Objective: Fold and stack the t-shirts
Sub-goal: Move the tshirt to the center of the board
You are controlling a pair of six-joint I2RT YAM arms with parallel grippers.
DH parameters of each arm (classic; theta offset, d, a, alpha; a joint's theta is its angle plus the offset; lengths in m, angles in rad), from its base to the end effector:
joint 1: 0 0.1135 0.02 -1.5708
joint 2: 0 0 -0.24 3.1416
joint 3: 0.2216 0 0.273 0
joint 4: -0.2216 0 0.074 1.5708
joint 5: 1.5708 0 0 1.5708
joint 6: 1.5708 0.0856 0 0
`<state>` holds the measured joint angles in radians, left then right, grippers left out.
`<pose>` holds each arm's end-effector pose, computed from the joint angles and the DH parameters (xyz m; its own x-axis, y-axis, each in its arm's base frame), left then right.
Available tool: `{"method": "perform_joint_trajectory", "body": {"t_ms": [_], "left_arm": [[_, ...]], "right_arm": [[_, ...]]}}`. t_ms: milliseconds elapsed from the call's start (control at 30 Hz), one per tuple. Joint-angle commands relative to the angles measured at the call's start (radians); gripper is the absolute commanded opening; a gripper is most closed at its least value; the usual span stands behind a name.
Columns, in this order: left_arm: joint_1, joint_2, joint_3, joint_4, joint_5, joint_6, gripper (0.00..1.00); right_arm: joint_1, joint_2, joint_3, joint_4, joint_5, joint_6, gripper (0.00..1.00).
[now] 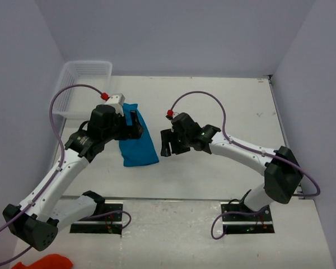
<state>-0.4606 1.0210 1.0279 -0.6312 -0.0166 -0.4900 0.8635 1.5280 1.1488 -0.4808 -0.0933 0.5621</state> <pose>0.2604 -0.1276 0.2867 -0.6655 -0.1951 -0.7205 0.1351 0.9178 -0.3733 0.2430 0.2965 0.1898 -0.8411 -0.1672 -0.5144 -0.4113 0.8153 0.4075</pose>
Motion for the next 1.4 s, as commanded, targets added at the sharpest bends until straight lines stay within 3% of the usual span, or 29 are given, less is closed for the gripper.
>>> {"method": "perform_joint_trajectory", "body": {"t_ms": [0, 300, 933, 1100, 1200, 1267, 1367], "left_arm": [[-0.003, -0.042, 0.053, 0.018, -0.029, -0.005, 1.00], [-0.003, -0.035, 0.040, 0.024, -0.043, -0.005, 1.00], [-0.003, -0.099, 0.093, -0.004, -0.017, 0.022, 1.00], [-0.003, -0.105, 0.101, -0.016, -0.017, 0.030, 1.00], [-0.003, -0.105, 0.095, -0.013, -0.020, 0.030, 1.00], [-0.003, -0.105, 0.087, -0.010, -0.020, 0.030, 1.00], [-0.003, -0.107, 0.066, -0.002, -0.042, 0.031, 1.00]], "right_arm": [[0.003, 0.044, -0.001, 0.120, -0.051, 0.050, 0.66], [0.055, 0.317, 0.160, 0.110, -0.059, 0.035, 0.59], [0.052, 0.475, 0.213, 0.125, -0.013, 0.053, 0.50], [0.051, 0.501, 0.226, 0.125, -0.017, 0.056, 0.33], [0.052, 0.492, 0.236, 0.117, -0.008, 0.058, 0.17], [0.052, 0.483, 0.244, 0.105, 0.004, 0.056, 0.00], [0.055, 0.448, 0.258, 0.064, 0.069, 0.044, 0.00]]}}
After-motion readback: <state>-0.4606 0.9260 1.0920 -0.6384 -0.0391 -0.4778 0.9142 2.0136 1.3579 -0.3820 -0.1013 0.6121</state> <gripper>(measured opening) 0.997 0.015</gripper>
